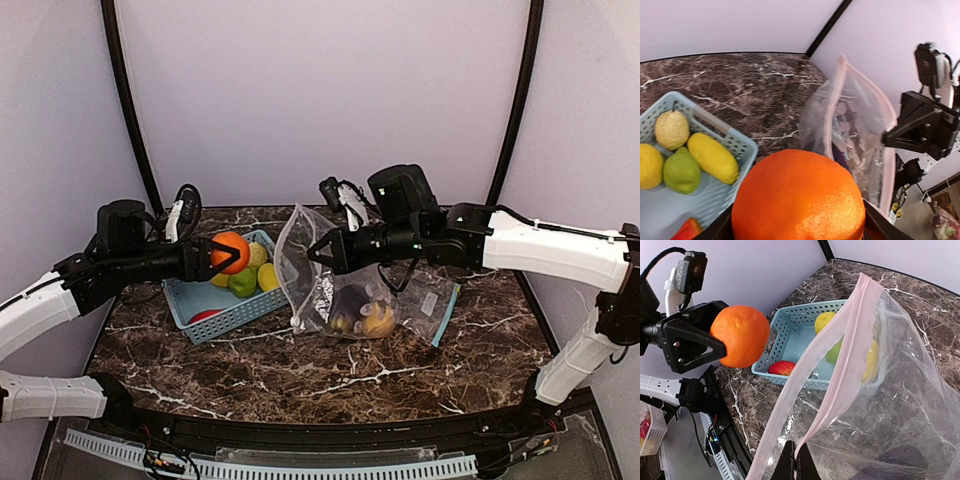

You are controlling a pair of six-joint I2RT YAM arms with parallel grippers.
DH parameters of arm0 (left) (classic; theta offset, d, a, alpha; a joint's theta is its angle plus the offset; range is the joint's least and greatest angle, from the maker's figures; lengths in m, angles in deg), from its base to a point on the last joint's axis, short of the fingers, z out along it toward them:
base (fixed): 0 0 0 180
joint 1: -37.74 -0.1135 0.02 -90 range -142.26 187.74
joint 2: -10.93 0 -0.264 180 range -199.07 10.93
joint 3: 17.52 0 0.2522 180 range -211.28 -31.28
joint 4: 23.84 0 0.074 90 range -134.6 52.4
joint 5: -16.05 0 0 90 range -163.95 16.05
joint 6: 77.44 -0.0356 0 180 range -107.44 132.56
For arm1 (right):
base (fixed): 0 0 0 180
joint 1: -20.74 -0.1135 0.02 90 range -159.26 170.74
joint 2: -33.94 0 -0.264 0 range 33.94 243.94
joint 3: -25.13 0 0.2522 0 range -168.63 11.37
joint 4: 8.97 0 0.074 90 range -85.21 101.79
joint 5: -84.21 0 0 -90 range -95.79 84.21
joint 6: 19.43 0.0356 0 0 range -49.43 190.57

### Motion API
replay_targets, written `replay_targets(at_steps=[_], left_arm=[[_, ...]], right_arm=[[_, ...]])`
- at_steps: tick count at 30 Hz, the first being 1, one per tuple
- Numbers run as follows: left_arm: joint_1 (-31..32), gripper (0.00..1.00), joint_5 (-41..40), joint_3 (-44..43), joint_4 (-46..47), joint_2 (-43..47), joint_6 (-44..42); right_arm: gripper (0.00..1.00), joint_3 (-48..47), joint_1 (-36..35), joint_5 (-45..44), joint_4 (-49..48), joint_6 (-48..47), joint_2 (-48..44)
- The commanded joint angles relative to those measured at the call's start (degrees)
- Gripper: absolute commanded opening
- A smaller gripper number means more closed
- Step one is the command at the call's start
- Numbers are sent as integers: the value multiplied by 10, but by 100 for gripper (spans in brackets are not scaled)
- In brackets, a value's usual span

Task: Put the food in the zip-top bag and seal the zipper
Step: Place the fake fruit in the zipper food storage bag.

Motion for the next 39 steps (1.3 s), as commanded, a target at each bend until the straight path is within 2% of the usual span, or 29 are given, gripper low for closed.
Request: replay_targets(at_steps=[1, 4, 10, 20, 28, 32, 35, 39], left_arm=[[72, 65, 16, -36, 63, -15, 54], [117, 65, 2, -61, 87, -46, 61], [153, 65, -12, -110, 99, -105, 48], [158, 65, -77, -146, 26, -176, 71], [166, 66, -92, -157, -21, -199, 63], [173, 70, -89, -163, -25, -214, 61], [174, 80, -81, -164, -16, -216, 58], [175, 87, -66, -158, 8, -202, 51]], right_arm=[[0, -11, -3, 30, -43, -22, 5], [0, -14, -11, 41, -48, -34, 4], [0, -20, -27, 44, -48, -60, 6], [0, -24, -37, 39, -56, -72, 2], [0, -23, -37, 29, -60, -66, 1], [0, -26, -37, 30, -63, -63, 4], [0, -26, -37, 26, -62, -63, 4], [0, -20, -37, 17, -62, -59, 1]])
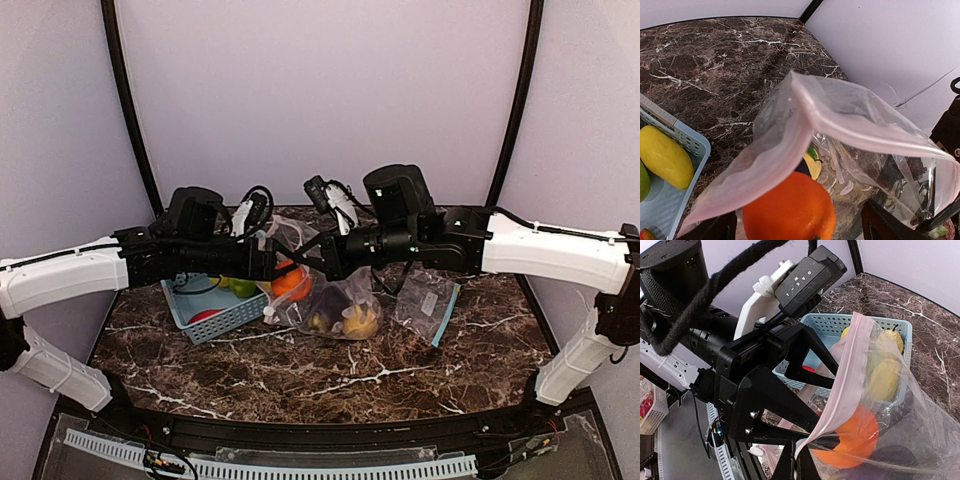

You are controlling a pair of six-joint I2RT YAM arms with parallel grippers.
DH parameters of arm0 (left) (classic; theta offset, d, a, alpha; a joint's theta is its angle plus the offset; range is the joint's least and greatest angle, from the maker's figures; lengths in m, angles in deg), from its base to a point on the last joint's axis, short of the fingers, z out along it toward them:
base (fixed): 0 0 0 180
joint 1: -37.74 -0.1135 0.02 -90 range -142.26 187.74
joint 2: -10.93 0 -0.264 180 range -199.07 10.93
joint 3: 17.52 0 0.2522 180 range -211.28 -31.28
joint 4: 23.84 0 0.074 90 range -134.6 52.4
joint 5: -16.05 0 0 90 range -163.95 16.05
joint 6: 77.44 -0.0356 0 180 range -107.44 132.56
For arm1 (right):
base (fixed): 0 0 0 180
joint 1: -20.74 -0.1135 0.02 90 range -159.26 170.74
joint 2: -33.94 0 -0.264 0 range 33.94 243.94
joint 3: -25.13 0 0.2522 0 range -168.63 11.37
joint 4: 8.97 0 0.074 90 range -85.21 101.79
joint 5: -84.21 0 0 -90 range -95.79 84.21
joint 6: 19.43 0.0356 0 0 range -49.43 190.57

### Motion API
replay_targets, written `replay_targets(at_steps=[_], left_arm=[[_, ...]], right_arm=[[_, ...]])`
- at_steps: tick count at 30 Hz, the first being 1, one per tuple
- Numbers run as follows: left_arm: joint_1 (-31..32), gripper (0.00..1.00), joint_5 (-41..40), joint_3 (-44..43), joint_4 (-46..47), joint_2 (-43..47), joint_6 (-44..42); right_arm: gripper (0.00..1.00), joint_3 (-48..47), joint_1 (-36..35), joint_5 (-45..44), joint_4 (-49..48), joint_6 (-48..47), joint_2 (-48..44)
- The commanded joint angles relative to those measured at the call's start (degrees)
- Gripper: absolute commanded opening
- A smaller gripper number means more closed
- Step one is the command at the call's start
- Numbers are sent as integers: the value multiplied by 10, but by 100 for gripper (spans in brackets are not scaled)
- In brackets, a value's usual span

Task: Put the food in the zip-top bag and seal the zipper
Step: Place the fake fruit in the zipper food storage bag, then pick up the fake fruit from the bin.

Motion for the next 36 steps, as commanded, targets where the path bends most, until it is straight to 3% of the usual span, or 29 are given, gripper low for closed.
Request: replay_targets(at_steps=[1, 3, 9, 16, 22, 31, 36], left_arm=[[4, 88, 17, -7, 13, 22, -10], [4, 93, 26, -4, 17, 35, -9], [3, 94, 28, 13, 4, 91, 1], [1, 93, -62, 37, -77, 147, 40], [-8, 94, -64, 82, -62, 153, 67], [-153, 94, -29, 104, -84, 125, 20], [-221, 95, -28, 79, -99, 49, -37]], right_arm=[[0, -11, -6, -13, -29, 4, -2], [0, -8, -6, -17, -29, 6, -3], [0, -2, -7, -23, -30, 8, -7], [0, 5, -6, -31, -36, 11, -13], [0, 7, -5, -55, -29, 24, -13], [0, 18, 2, -85, -17, 46, -24], [0, 22, 6, -89, -15, 50, -28]])
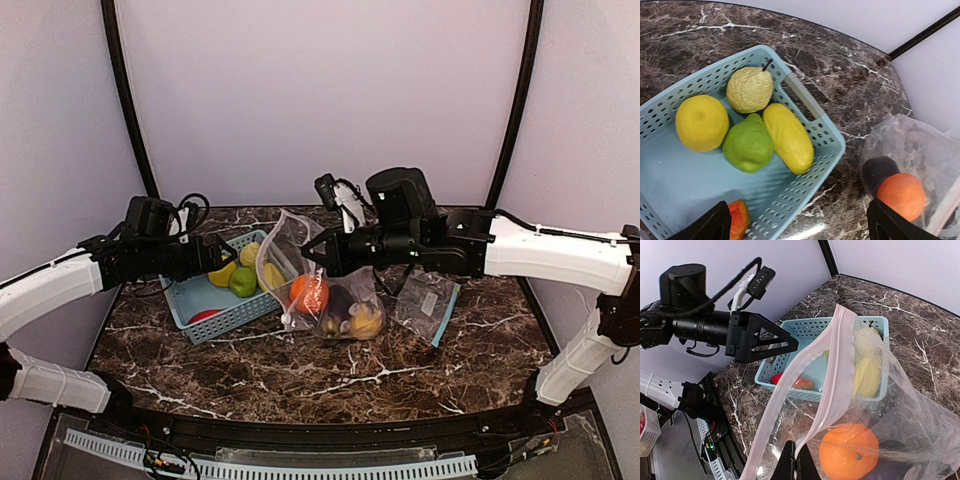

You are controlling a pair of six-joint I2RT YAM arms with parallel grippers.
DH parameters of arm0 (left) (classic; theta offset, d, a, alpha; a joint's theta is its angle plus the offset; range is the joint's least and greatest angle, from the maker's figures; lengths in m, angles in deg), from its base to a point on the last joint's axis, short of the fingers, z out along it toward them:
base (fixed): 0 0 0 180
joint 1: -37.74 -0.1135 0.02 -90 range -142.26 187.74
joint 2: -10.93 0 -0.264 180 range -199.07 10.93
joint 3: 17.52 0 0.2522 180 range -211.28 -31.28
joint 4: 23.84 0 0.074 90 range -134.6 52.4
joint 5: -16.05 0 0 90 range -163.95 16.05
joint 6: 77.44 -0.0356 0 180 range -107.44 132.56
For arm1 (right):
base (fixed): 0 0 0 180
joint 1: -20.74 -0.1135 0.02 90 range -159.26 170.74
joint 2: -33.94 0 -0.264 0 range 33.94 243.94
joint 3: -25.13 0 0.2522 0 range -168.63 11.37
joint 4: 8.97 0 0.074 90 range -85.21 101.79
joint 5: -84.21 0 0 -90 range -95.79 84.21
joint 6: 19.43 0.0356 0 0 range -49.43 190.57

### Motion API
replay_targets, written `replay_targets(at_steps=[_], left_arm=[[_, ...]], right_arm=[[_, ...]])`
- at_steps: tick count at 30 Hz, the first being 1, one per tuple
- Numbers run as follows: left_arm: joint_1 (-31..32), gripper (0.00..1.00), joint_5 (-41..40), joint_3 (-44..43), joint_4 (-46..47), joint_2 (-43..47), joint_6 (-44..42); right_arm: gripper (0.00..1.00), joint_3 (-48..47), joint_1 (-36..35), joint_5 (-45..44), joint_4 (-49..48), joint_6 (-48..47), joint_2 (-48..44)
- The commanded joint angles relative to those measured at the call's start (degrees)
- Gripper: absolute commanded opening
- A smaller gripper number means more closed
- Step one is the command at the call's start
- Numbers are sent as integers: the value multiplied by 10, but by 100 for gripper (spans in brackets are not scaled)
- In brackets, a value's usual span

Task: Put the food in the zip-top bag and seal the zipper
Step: Pick up the fake fruit from the bin.

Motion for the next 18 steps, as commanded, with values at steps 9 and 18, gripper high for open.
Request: replay_targets(at_steps=[9, 18], left_arm=[[-70, 95, 7, -81, -23, -201, -134], [-70, 94, 54, -111, 6, -294, -152]], right_arm=[[0, 12, 8, -22, -2, 16, -26], [0, 10, 9, -18, -2, 18, -22]])
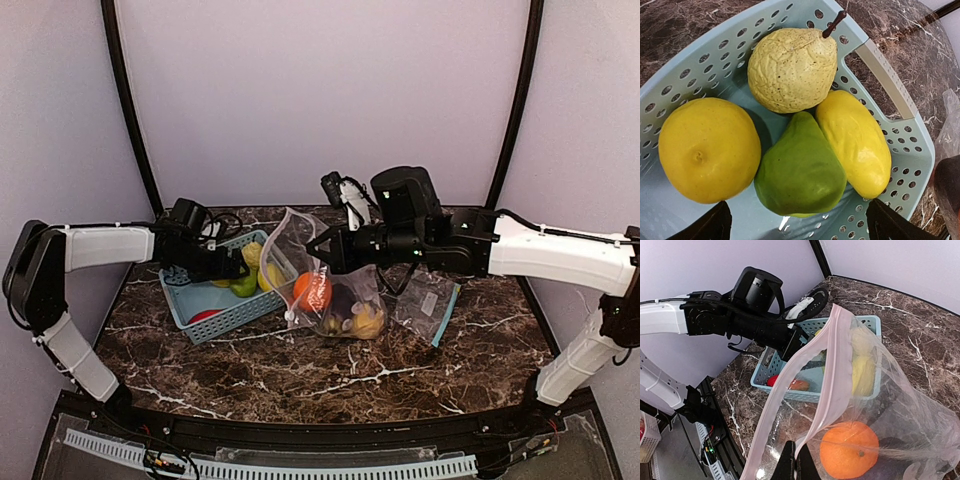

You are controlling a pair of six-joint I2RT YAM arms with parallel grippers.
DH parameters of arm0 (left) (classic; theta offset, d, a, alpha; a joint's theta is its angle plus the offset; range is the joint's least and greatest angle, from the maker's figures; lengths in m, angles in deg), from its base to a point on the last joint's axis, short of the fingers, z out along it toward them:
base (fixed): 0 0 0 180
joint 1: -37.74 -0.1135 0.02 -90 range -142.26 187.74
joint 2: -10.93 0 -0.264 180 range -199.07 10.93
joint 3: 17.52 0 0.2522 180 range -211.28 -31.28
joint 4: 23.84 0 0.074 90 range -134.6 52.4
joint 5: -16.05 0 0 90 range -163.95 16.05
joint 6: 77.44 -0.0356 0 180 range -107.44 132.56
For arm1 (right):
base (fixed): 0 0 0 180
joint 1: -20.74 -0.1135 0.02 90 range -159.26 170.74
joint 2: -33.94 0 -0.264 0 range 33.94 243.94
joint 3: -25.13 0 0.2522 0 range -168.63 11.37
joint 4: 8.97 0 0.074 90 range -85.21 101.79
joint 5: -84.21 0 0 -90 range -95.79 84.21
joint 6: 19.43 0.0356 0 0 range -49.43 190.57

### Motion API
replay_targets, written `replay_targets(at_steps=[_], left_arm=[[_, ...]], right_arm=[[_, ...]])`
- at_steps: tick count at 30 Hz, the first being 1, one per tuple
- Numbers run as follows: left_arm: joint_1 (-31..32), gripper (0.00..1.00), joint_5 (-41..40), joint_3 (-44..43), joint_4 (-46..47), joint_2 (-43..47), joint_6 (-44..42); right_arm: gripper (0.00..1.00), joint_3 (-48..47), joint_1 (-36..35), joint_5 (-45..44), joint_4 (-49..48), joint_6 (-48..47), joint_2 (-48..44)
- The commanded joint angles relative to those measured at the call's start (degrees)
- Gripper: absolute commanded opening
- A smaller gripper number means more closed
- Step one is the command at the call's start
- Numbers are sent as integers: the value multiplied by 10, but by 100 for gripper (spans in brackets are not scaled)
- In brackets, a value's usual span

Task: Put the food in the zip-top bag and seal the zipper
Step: Pick up the fake fruit from the bin.

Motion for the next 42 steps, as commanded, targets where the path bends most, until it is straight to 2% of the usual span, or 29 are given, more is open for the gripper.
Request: replay_targets(at_steps=[1, 15, 26, 36, 42], left_arm=[[-3, 94, 29, -20, 9, -32, -20], [-3, 93, 29, -47, 7, -96, -27], [-3, 77, 23, -49, 6, -98, -28], [-3, 68, 26, -49, 5, -77, -31], [-3, 66, 12, -16, 15, 4, -25]], right_arm=[[0, 4, 3, -5, -6, 4, -10], [0, 7, 6, 0, -7, 3, -9], [0, 4, 8, 5, -8, 2, -7], [0, 6, 8, 6, -9, 4, -7], [0, 8, 8, 4, -10, 3, -9]])
